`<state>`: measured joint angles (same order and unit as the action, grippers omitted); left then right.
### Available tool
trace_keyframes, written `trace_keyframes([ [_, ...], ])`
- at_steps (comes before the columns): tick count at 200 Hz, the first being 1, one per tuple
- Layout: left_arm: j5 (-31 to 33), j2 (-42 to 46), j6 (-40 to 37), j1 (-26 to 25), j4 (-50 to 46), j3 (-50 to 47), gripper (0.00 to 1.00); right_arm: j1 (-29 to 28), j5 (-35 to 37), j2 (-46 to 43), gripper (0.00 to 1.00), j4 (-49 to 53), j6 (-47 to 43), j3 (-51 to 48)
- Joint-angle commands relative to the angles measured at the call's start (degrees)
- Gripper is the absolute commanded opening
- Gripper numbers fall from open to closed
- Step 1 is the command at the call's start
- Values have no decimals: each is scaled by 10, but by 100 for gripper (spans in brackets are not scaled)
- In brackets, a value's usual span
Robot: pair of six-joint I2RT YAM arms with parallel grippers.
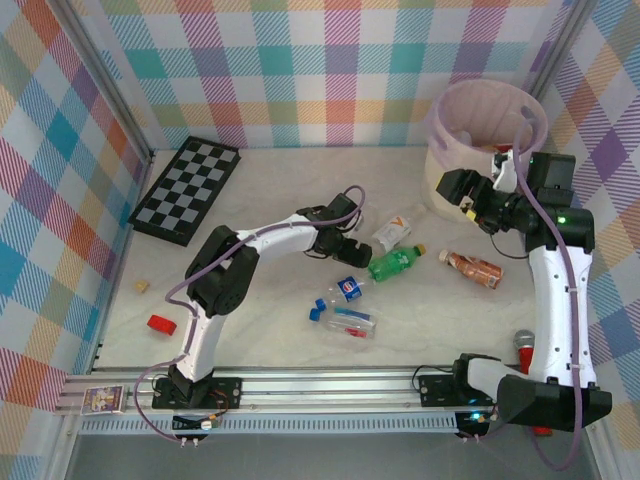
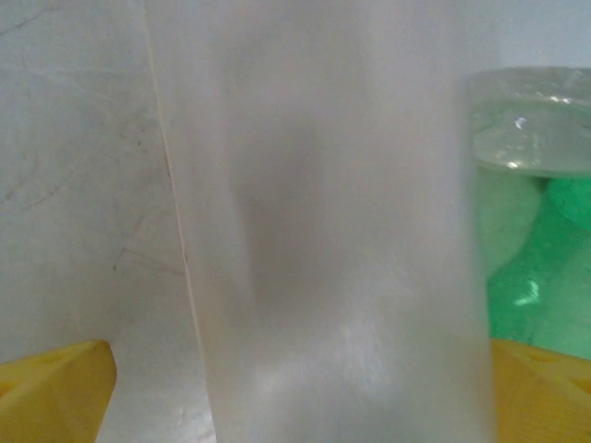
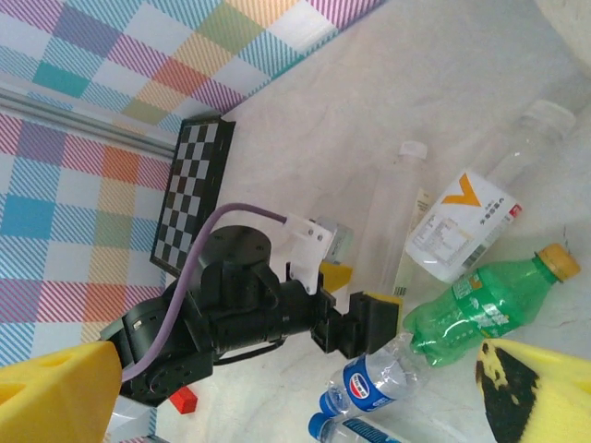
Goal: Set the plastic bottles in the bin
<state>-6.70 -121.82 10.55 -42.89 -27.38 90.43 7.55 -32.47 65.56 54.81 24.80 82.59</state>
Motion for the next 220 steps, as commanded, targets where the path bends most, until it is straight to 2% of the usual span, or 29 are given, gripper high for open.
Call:
trace_keyframes([
  [1, 20, -16, -8, -5, -2, 21, 88, 0, -16, -20, 98, -32, 26, -28],
  [36, 26, -14, -5, -5, 9, 17, 69, 1, -7, -25, 98, -35, 28, -48],
  [61, 29, -5, -5, -4, 10, 13, 63, 0, -10, -20, 98, -42, 34, -55],
  [121, 58, 71, -1, 12, 8, -30, 59, 0, -18, -19, 98, -67, 57, -75],
  [160, 28, 158, 11, 41, 28, -93, 55, -6, -43, -29, 97, -103, 89, -102],
  [195, -17, 232, 17, 64, 38, -141, 53, -55, -36, -8, 97, -153, 118, -117],
  [220, -56, 278, 9, 66, 59, -177, 43, -116, -11, 29, 97, -178, 127, -99],
])
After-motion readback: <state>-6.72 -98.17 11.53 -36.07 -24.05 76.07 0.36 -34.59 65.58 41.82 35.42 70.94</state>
